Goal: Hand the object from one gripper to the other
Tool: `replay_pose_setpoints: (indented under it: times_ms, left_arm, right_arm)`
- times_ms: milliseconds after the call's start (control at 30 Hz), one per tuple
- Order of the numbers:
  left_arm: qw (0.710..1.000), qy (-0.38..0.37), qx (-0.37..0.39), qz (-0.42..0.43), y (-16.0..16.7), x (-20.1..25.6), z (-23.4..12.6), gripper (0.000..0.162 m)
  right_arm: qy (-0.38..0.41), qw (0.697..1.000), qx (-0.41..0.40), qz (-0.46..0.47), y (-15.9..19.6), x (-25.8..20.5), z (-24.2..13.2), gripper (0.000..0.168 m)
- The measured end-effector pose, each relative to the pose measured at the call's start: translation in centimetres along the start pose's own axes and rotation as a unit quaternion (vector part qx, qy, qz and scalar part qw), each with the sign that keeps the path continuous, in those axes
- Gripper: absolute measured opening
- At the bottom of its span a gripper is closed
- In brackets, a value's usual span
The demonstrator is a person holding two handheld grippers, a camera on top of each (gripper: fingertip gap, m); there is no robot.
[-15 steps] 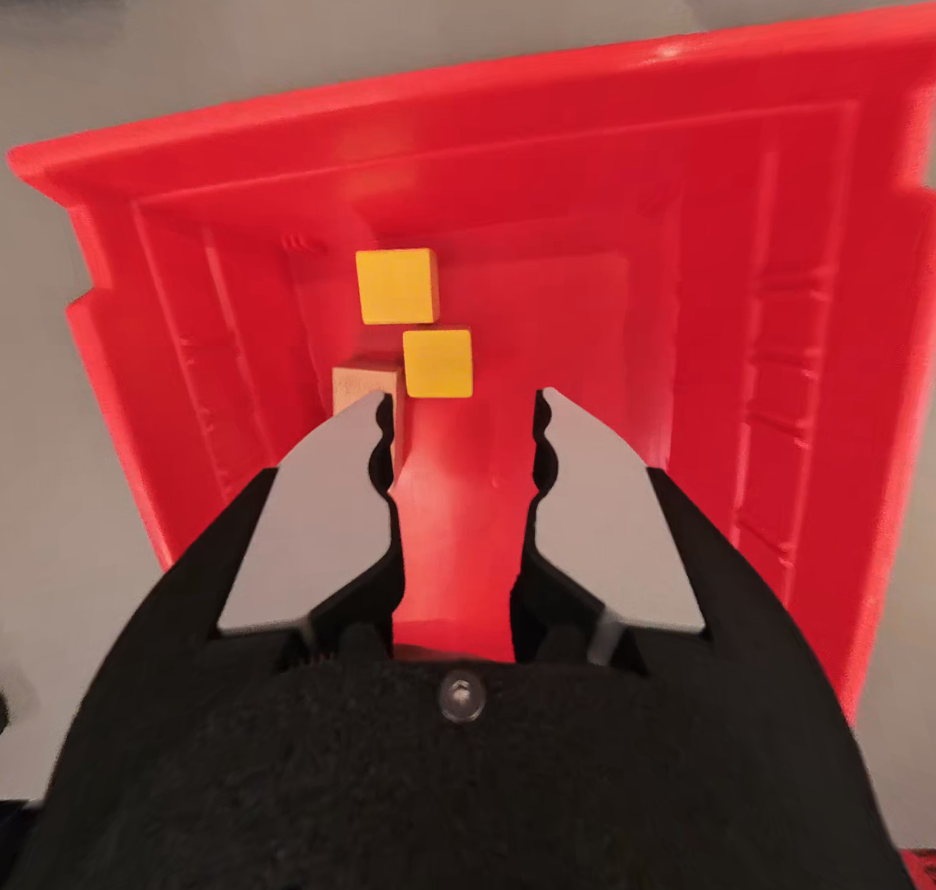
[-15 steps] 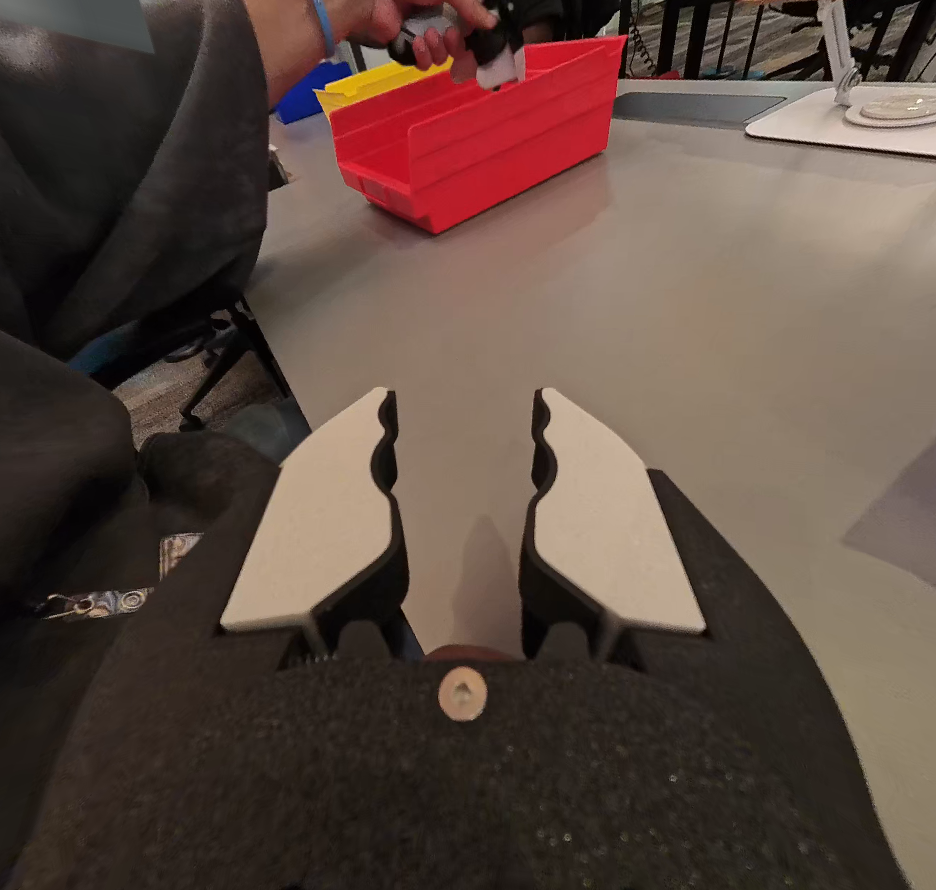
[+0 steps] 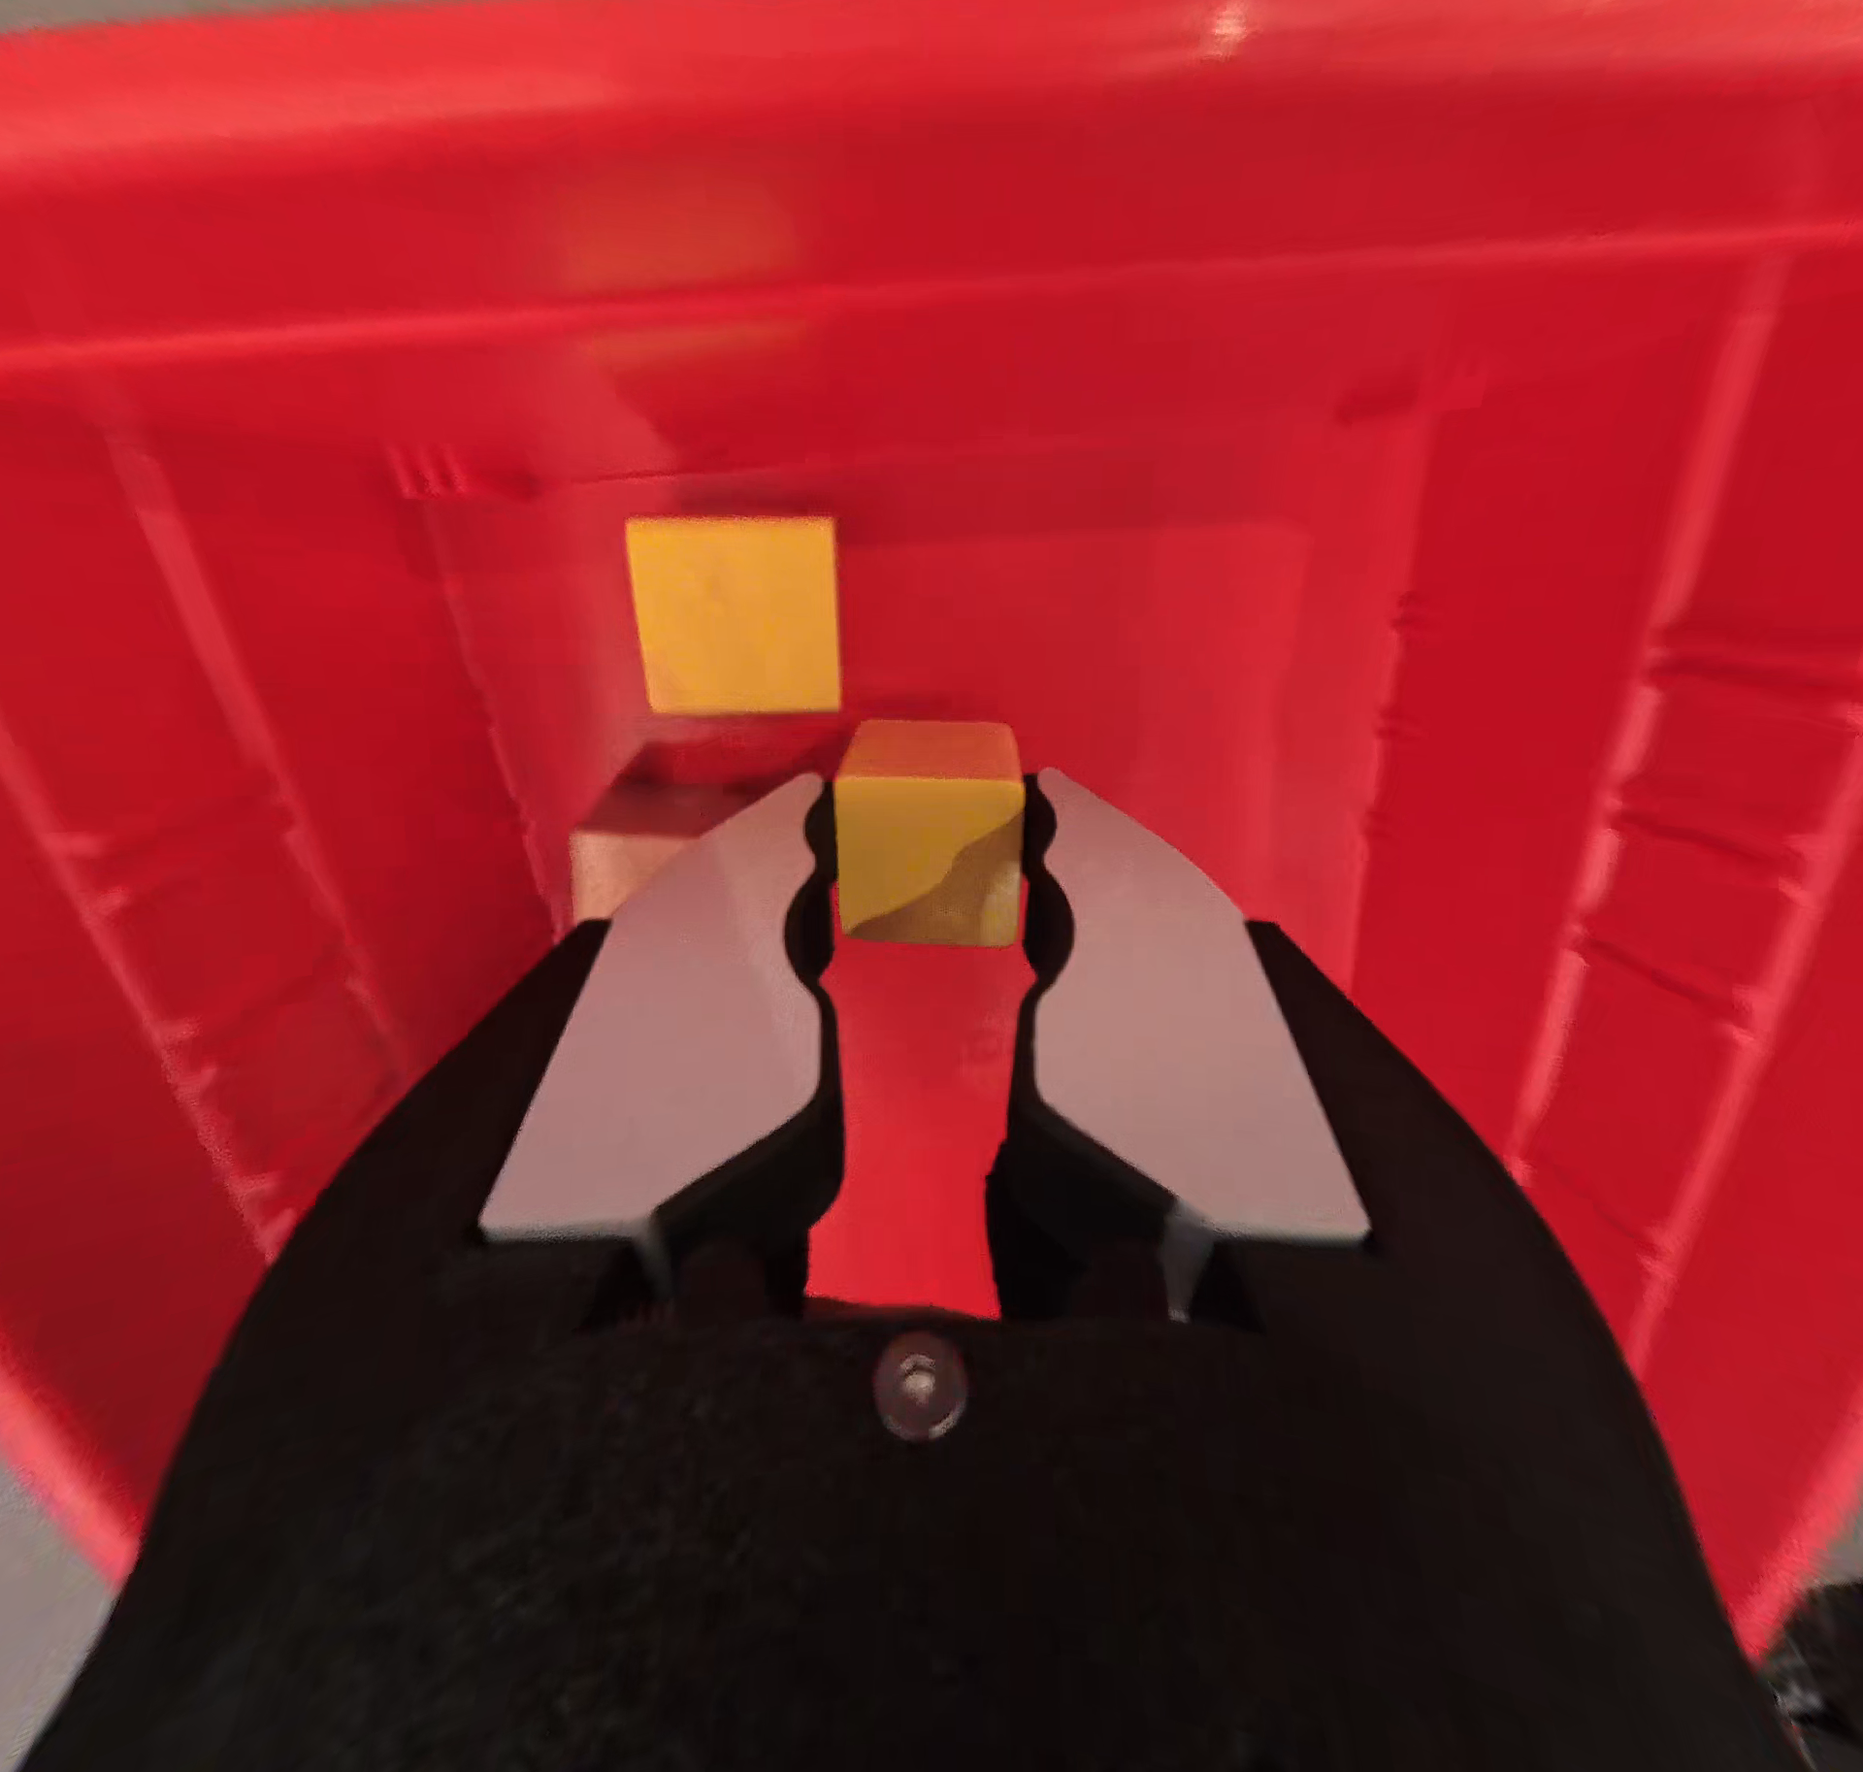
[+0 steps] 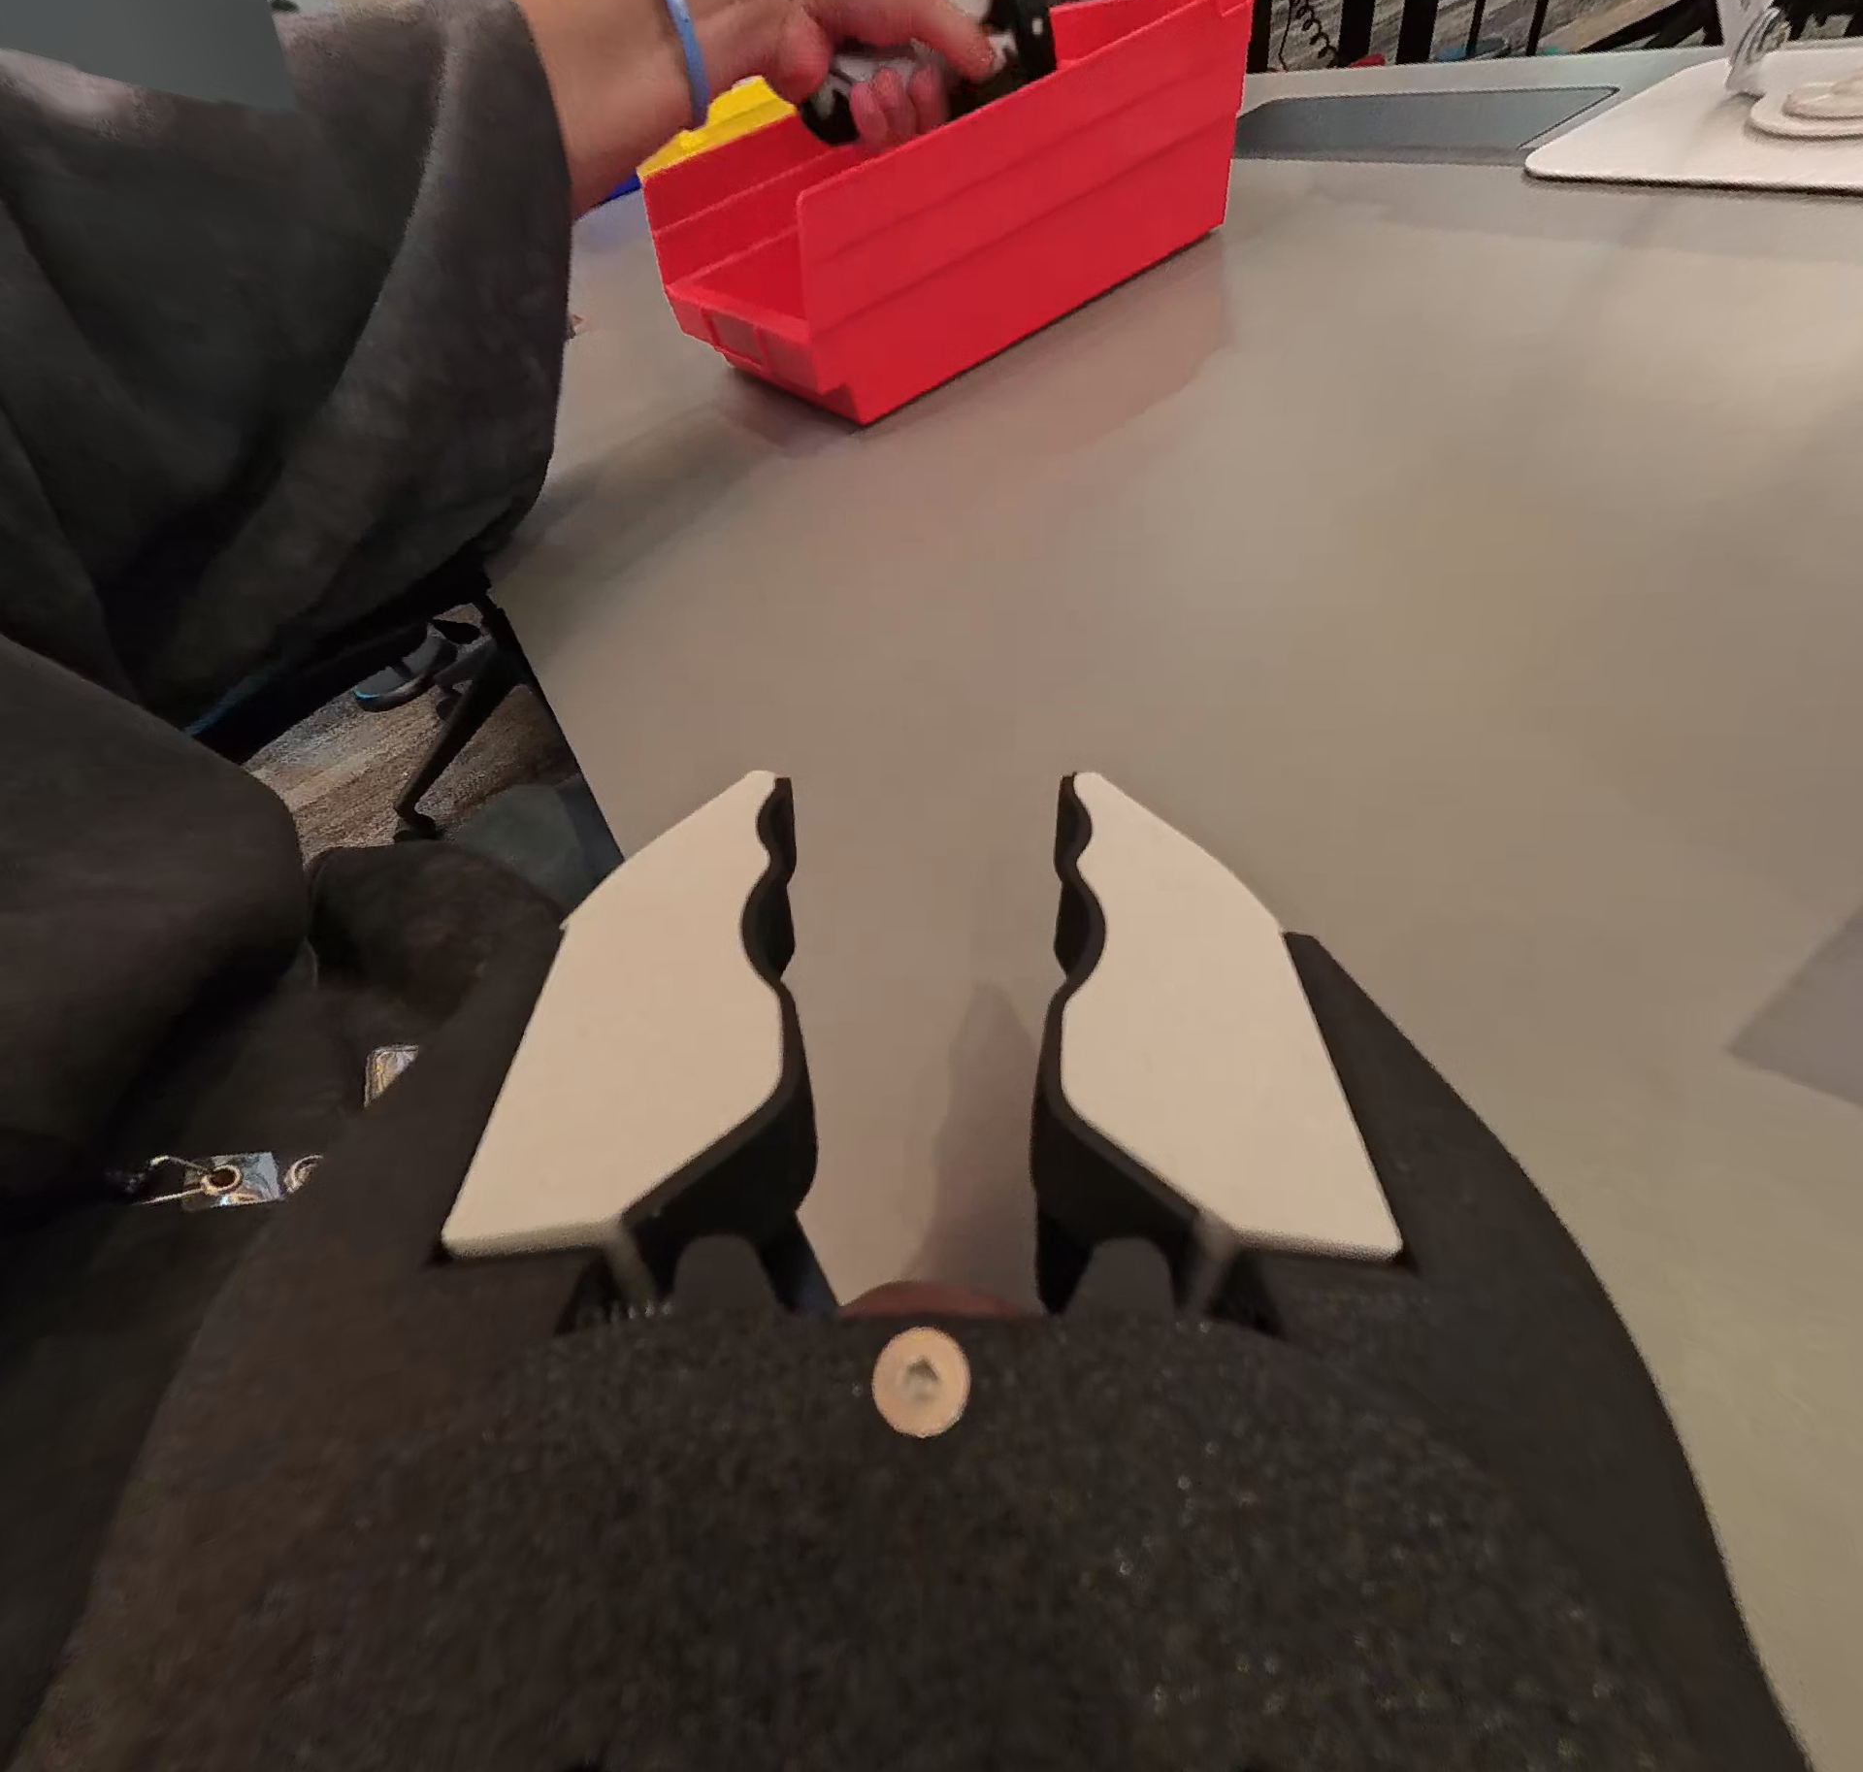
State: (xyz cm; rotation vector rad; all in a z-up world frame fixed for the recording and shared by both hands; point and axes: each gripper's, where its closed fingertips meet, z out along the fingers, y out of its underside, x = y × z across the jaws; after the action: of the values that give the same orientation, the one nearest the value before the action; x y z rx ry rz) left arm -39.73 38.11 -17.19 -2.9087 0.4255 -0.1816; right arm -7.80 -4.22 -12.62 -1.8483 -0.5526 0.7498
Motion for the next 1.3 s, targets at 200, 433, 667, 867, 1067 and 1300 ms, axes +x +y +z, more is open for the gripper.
replay_pose_setpoints:
  times_ms: [200, 433, 667, 867, 1067, 1300]
  left_arm:
    - [0.982, 0.136, 0.123, 0.046, 3.2, 5.9, -9.1, 0.034]
    - [0.854, 0.486, 0.181, 0.044, 16.4, 22.5, -18.2, 0.034]
    - [0.733, 0.675, 0.050, -0.073, 25.2, 32.7, -13.4, 0.033]
    - [0.712, 0.698, -0.001, -0.073, 27.4, 34.6, -12.4, 0.034]
    - [0.691, 0.722, -0.003, -0.034, 29.0, 34.2, -13.0, 0.043]
    - [0.774, 0.619, 0.085, 0.104, 30.6, 31.5, -10.8, 0.050]
  right_arm:
    - [0.012, 1.000, 0.014, -0.021, -1.9, 1.5, -0.3, 0.050]
    - [0.018, 0.991, 0.068, -0.114, -7.6, 1.8, 2.9, 0.064]
    - [-0.061, 0.978, 0.086, -0.182, -8.8, -3.5, 9.1, 0.071]
    - [-0.100, 0.972, 0.034, -0.209, -6.0, -5.6, 10.4, 0.035]
    - [-0.101, 0.976, 0.013, -0.194, -5.4, -6.0, 9.4, 0.034]
    - [0.060, 0.979, 0.053, -0.186, -11.5, 3.7, 2.4, 0.034]
